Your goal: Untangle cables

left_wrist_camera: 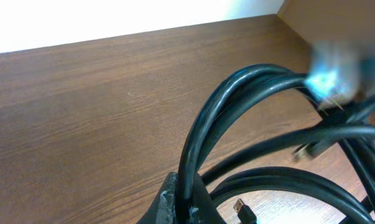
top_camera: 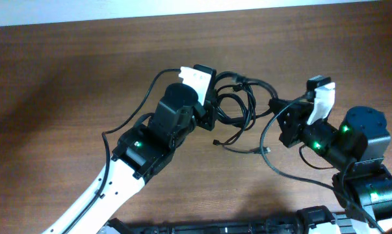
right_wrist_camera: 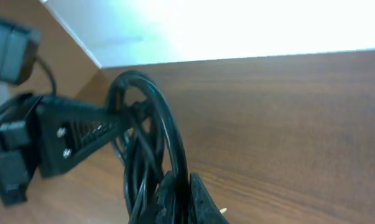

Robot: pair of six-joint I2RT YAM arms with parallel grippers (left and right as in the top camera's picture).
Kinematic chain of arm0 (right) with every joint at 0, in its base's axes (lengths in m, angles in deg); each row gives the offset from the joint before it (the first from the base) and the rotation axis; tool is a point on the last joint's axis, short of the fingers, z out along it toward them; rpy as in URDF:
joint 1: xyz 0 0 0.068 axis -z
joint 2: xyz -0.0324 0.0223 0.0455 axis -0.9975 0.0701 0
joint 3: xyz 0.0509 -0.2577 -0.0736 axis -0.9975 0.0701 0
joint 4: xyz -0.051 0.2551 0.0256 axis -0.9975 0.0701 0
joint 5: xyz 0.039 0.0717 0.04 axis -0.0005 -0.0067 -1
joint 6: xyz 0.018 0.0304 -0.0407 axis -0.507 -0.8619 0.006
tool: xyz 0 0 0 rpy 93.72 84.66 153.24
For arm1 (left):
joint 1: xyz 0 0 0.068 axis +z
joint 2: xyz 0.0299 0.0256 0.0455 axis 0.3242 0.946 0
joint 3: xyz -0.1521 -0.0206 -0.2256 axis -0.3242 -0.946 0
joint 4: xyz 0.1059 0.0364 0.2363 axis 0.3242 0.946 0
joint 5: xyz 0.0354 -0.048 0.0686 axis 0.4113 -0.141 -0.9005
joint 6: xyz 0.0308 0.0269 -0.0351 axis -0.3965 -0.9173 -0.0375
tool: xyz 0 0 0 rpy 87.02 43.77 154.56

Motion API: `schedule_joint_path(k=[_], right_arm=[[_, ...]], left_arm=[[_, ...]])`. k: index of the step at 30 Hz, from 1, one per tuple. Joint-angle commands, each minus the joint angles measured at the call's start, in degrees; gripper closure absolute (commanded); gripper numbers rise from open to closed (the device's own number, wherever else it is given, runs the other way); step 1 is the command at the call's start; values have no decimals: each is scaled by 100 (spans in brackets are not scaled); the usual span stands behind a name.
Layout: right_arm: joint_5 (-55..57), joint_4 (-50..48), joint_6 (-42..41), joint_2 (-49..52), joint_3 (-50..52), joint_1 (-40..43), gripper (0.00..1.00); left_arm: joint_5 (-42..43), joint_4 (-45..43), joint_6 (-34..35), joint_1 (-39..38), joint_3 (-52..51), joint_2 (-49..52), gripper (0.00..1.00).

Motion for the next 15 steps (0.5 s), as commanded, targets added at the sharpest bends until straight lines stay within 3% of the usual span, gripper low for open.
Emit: schedule_joint_path(k=[1,4,9,12,13,15], right_arm=[[715,-114,-894,-85,-103,42,96],[726,-118,-1029,-85,-103,42,96],[955,-140,-1980,-83,-103,42,96],[951,-138,-2035,-83,-103,42,94],[949,-122,-2035,-83,-103,42,78],[949,52,-2024,-83,-103,42,34]], left_arm=[[-496,33,118,101,74,-87,100],[-496,31,118,101,74,-87,100],[-496,-13,118,101,74,-87,100],[-496,-9,118,101,74,-87,100],[-494,-9,118,101,74,-87,100],[-494,-9,90,101,74,-87,100]])
